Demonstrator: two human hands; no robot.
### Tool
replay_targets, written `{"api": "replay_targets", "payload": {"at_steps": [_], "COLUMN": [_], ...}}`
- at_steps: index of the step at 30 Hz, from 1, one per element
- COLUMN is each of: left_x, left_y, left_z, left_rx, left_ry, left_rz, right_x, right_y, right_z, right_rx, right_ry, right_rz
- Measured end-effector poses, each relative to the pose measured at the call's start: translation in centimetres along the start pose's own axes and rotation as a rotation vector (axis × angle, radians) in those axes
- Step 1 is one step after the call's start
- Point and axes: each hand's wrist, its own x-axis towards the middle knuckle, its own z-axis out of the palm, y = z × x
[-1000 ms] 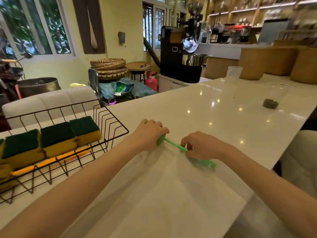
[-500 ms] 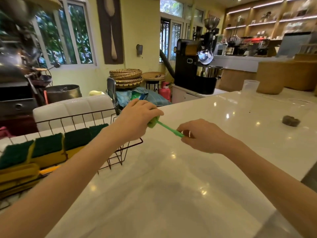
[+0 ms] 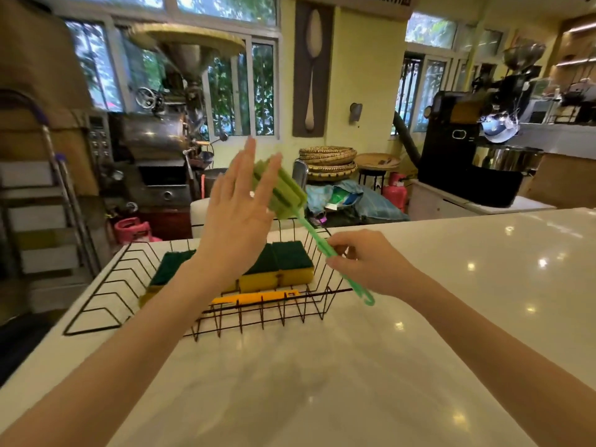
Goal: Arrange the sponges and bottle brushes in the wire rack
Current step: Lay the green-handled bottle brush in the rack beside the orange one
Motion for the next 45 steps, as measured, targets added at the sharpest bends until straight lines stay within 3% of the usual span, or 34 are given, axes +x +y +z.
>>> {"api": "replay_targets", "payload": {"at_steps": [2, 6, 8, 11, 13, 17, 22, 24, 27, 30, 34, 37, 45], "left_x": [-0.9, -2.4, -3.1, -3.6, -3.8, -4.1, -4.3, -4.2, -4.2, -4.5, -4.8, -4.8, -4.7], "left_y": [-0.1, -0.4, -0.8, -1.5, -2.1, -4.0, -6.8, -7.8, -9.1, -10.0, -10.9, -11.0, -10.8], "left_z": [-0.9, -1.6, -1.7, -1.9, -2.1, -2.4, -2.1, -2.0, -1.8, -1.6, -1.3, -1.2, -1.0], "left_rx": [-0.330, -0.926, -1.011, -1.011, -0.971, -0.677, -0.393, -0.339, -0.257, -0.187, -0.168, -0.170, -0.161], "left_ry": [-0.016, -0.510, -0.707, -0.726, -0.664, -0.652, -0.629, -0.666, -0.743, -0.821, -0.915, -0.978, -1.000], "left_rz": [-0.226, -0.591, -0.626, -0.592, -0.560, -0.367, -0.269, -0.241, -0.201, -0.155, -0.120, -0.090, -0.019], "right_x": [1.0, 1.9, 2.1, 2.4, 2.6, 2.8, 2.7, 2.6, 2.6, 3.9, 5.4, 5.9, 6.2], "right_y": [-0.6, -2.5, -3.2, -4.1, -4.5, -5.2, -6.1, -6.0, -5.6, -3.5, -1.0, 0.0, 0.7], "right_z": [0.8, 2.2, 3.0, 4.2, 5.0, 5.9, 4.6, 3.9, 2.8, 2.2, 3.0, 4.0, 4.1], "right_rx": [0.267, 0.926, 1.095, 1.186, 1.145, 0.945, 0.540, 0.439, 0.490, 0.202, -0.079, -0.178, -0.128], "right_ry": [0.009, -0.042, -0.043, -0.044, -0.046, -0.060, -0.280, -0.233, -0.132, -0.027, -0.237, -0.286, -0.491], "right_rz": [0.051, 0.177, 0.167, 0.149, 0.151, 0.164, 0.091, -0.015, -0.200, -0.316, -0.257, -0.210, -0.176]}}
